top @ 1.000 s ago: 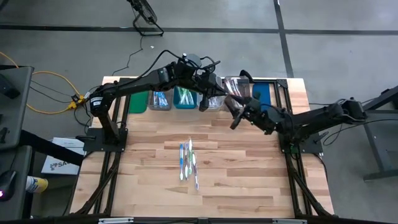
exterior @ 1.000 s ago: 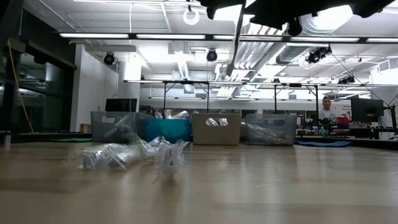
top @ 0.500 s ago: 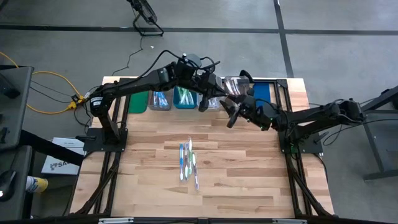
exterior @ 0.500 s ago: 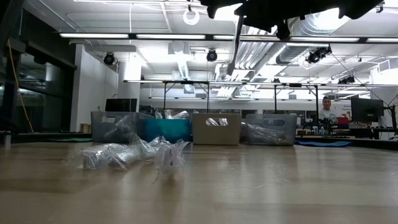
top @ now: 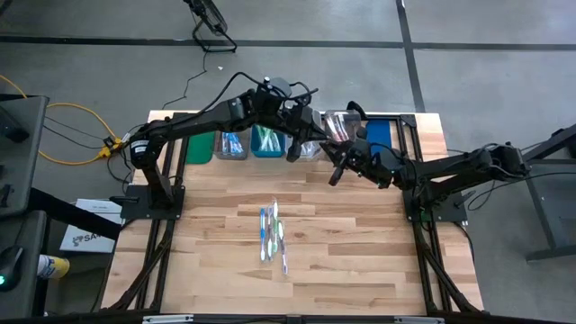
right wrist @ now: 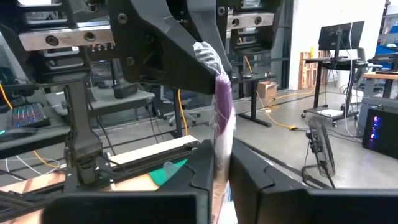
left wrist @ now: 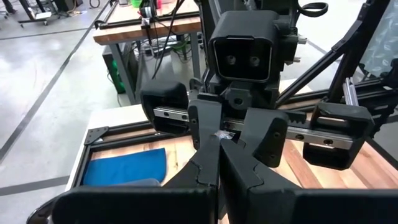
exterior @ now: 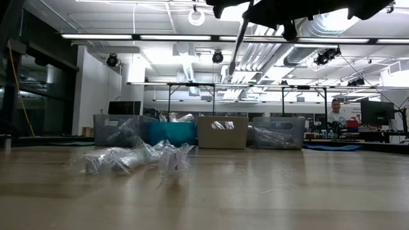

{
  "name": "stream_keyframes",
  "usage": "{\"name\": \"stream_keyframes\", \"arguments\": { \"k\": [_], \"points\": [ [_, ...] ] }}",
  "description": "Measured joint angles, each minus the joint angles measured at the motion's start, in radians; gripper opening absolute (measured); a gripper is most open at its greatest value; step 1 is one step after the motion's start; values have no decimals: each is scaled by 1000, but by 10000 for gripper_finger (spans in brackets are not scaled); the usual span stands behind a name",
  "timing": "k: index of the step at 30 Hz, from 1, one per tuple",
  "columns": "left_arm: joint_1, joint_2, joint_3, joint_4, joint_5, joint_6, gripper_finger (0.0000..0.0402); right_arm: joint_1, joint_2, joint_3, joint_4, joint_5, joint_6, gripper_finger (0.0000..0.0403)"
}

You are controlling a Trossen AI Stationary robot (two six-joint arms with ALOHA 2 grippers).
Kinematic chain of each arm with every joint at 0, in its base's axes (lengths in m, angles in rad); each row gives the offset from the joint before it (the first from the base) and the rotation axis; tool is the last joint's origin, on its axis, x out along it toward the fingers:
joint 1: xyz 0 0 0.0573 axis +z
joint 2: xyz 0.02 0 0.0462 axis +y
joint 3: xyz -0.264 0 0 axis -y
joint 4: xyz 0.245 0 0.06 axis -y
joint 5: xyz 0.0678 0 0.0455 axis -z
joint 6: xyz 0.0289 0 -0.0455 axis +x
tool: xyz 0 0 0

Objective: Pick & Place Toothbrushes
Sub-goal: Put the purple toothbrush into the white bin

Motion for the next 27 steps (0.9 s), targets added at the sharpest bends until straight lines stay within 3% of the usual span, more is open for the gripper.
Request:
{"name": "stream_keyframes", "arguments": {
  "k": [9,15,22,27],
  "points": [
    [0,0,0,-2,-21,71,5,-5,-1,0,-18,-5,79,29],
    [10,-32,0,-9,-35,206,54,-13,-38,0,-80,-30,132,19],
    [61,-127,0,-102,-60,316,93,-46,-142,0,-270,-46,209,19],
    [113,-208,0,-281,-177,368,95,-108,-173,95,-513,-141,272,19]
  ]
}}
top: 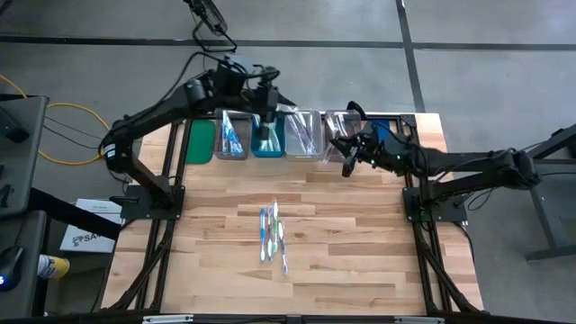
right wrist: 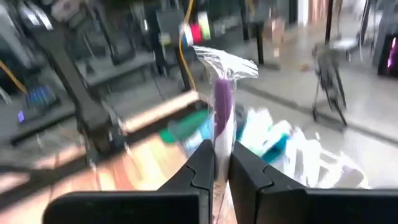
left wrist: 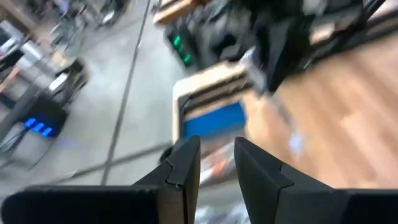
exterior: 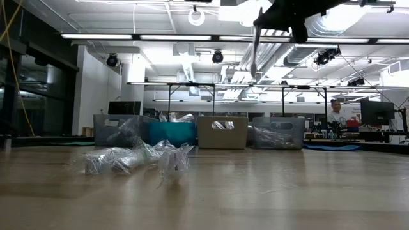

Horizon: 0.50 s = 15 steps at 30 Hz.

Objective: Pick & Place Toothbrushes
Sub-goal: Put the purple toothbrush into the white bin

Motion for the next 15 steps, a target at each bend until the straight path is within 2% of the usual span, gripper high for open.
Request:
{"name": "stream_keyframes", "arguments": {
  "k": [3,8,11,15],
  "points": [
    [19,-29,0,-79,-61,47,95,-57,25,95,-184,-70,7,19],
    [63,-48,-5,-146,-72,104,95,-170,115,232,-359,-162,48,19],
    [95,-48,-28,-147,-56,131,95,-235,176,301,-405,-221,79,19],
    [153,-67,-79,-127,21,174,95,-308,271,393,-461,-272,156,19]
  ]
}}
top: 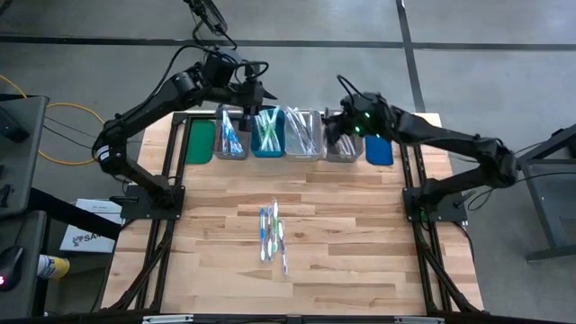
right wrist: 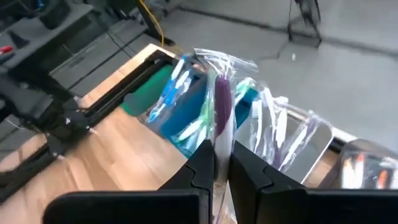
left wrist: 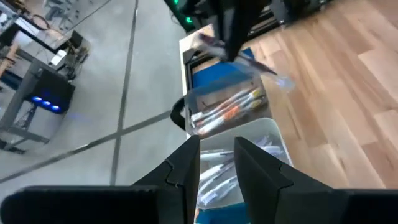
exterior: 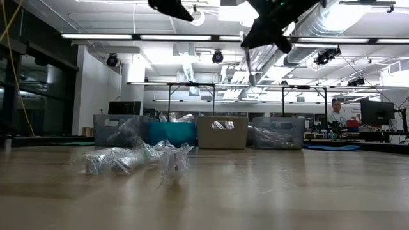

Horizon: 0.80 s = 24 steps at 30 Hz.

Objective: Pick & Place Toothbrushes
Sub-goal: Put the purple toothbrush into the white bin

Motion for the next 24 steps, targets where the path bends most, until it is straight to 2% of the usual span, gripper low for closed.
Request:
{"name": "stream_keyframes", "arguments": {
  "k": [4,9,18,24],
  "points": [
    [66,-29,-71,10,121,24,95,-46,106,114,-78,-53,40,19],
    [143,-100,-216,110,241,32,95,-77,245,224,-99,-83,102,19],
    [221,-263,-548,341,394,-25,95,-125,445,376,-143,-108,161,19],
    [218,-358,-719,456,418,-68,95,-170,525,378,-148,-116,216,19]
  ]
}}
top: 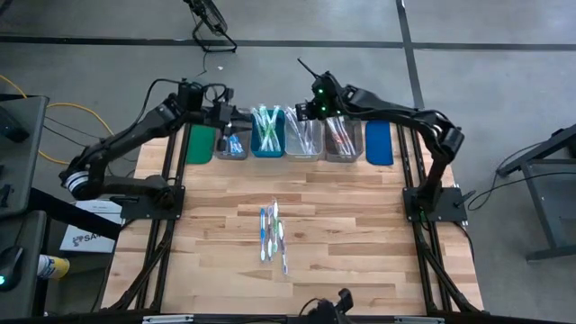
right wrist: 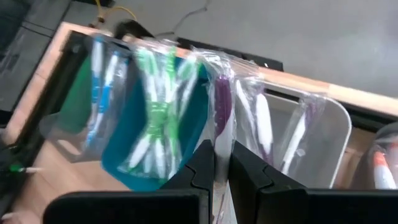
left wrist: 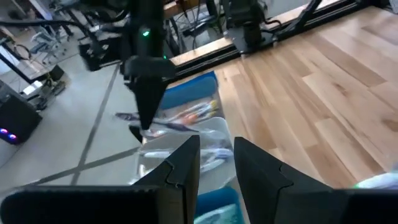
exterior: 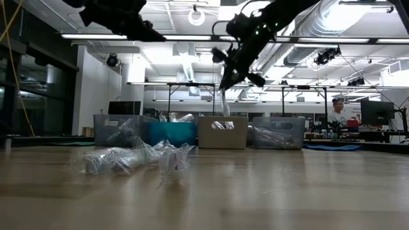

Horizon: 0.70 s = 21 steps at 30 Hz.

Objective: Pick & Place Toothbrushes
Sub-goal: Put the purple toothbrush into the white bin

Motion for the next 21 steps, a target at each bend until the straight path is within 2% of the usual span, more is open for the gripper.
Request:
{"name": "stream_keyframes", "arguments": {
  "k": [9,16,21],
  "points": [
    [0,-46,-139,8,0,-4,95,-11,72,0,7,-24,26,25],
    [1,-48,-193,57,27,-16,95,-9,78,0,-46,10,36,83],
    [0,-48,-193,65,27,-17,95,-9,78,0,-53,-24,37,117]
  ]
}}
